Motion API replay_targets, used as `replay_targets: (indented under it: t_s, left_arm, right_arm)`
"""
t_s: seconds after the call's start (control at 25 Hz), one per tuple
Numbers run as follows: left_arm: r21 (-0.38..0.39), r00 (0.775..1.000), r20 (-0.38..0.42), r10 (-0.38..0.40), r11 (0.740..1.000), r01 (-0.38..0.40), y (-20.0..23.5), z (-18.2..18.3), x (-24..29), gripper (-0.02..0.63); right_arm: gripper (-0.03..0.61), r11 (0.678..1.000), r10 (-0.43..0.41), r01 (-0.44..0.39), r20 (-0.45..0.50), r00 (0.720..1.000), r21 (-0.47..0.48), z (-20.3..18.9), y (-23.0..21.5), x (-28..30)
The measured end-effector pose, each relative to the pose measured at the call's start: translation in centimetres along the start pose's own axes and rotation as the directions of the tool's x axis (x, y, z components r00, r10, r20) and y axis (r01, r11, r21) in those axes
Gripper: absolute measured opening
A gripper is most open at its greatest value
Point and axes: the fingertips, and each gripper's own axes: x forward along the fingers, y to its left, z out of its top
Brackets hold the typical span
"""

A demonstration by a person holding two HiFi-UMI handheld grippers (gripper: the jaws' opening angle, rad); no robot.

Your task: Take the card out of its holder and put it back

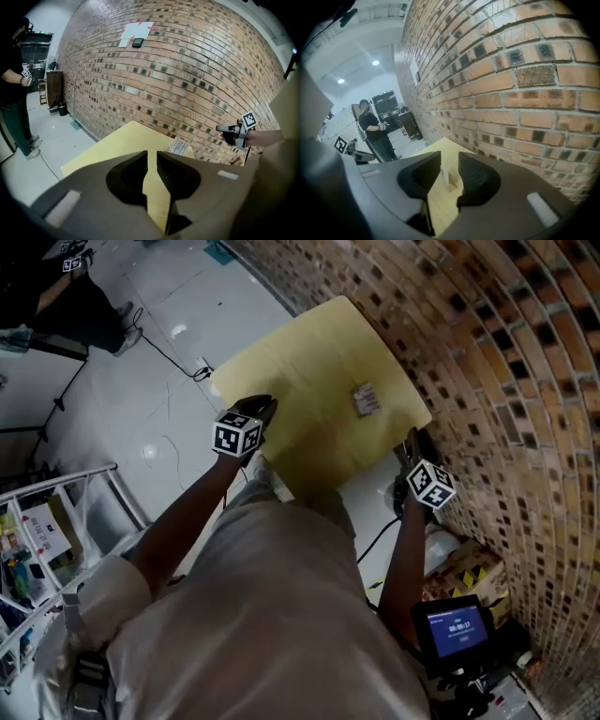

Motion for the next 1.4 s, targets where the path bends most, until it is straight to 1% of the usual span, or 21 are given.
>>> replay_targets:
  t_s: [0.04,0.16,0.24,0.32,0.4,0.48,0.6,0.68,0.76,0.92,1.04,1.16,1.24,1.4]
  left_arm:
    - [-0.015,1.000,0.004,-0.008,1.000,0.008,0.8,-0.1,-0.4,0.081]
    - [-0.107,0.999,0.032,-0.029,0.994,0.032,3.0,-0.3,-1.9,0.081]
    - [-0.125,0.998,0.050,-0.042,0.991,0.048,4.0,-0.2,-2.9,0.081]
    - [-0.132,0.996,0.060,-0.059,0.989,0.066,4.7,-0.6,-3.7,0.080]
    - [-0.127,0.995,0.063,-0.073,0.989,0.080,5.2,-0.9,-4.0,0.080]
    - [-0.119,0.995,0.052,-0.084,0.989,0.089,5.7,-1.7,-4.2,0.080]
    - [-0.112,0.996,0.027,-0.088,0.990,0.091,6.2,-3.0,-5.0,0.080]
    - [-0.099,0.995,0.014,-0.096,0.990,0.097,5.9,-3.6,-5.4,0.080]
    - [-0.069,0.995,0.004,-0.095,0.993,0.095,5.4,-4.0,-5.6,0.080]
    - [-0.035,0.999,-0.010,-0.052,0.998,0.051,5.1,-4.7,-6.3,0.080]
    - [-0.013,1.000,0.001,-0.022,1.000,0.022,4.0,-4.1,-6.7,0.080]
    - [-0.012,1.000,-0.019,-0.014,1.000,0.013,1.4,-4.9,-6.3,0.078]
    - [-0.001,0.998,-0.042,-0.037,0.999,0.037,-1.2,-5.8,-5.8,0.078]
    - [0.056,0.992,-0.073,-0.099,0.993,0.103,-7.3,-6.9,-4.6,0.078]
  right_arm:
    - [0.121,1.000,-0.008,0.008,0.002,1.000,-0.001,-0.3,1.0,-0.4]
    - [0.110,0.999,-0.033,0.033,0.014,0.999,-0.004,-1.3,3.6,-1.8]
    - [0.096,0.999,-0.051,0.051,0.032,0.998,0.000,-2.0,5.2,-2.7]
    - [0.089,0.996,-0.087,0.088,0.065,0.994,0.000,-2.8,6.3,-3.7]
    - [0.087,0.989,-0.148,0.150,0.134,0.980,-0.003,-3.0,6.9,-4.9]
    - [0.087,0.979,-0.204,0.204,0.190,0.960,0.020,-3.3,7.2,-6.1]
    - [0.087,0.968,-0.251,0.244,0.203,0.947,0.057,-4.8,7.7,-7.7]
    - [0.087,0.967,-0.255,0.246,0.197,0.947,0.069,-5.7,7.9,-8.2]
    - [0.087,0.970,-0.242,0.229,0.198,0.950,0.087,-6.4,7.8,-8.6]
    - [0.087,0.976,-0.209,0.189,0.220,0.953,0.112,-6.9,7.7,-10.3]
    - [0.087,0.981,-0.183,0.160,0.242,0.953,0.112,-6.5,7.3,-12.5]
    - [0.087,0.985,-0.165,0.147,0.252,0.953,0.091,-6.9,6.3,-16.4]
    - [0.087,0.979,-0.193,0.169,0.259,0.947,0.109,-8.0,4.8,-19.6]
    - [0.087,0.952,-0.283,0.235,0.270,0.920,0.196,-10.8,0.6,-25.9]
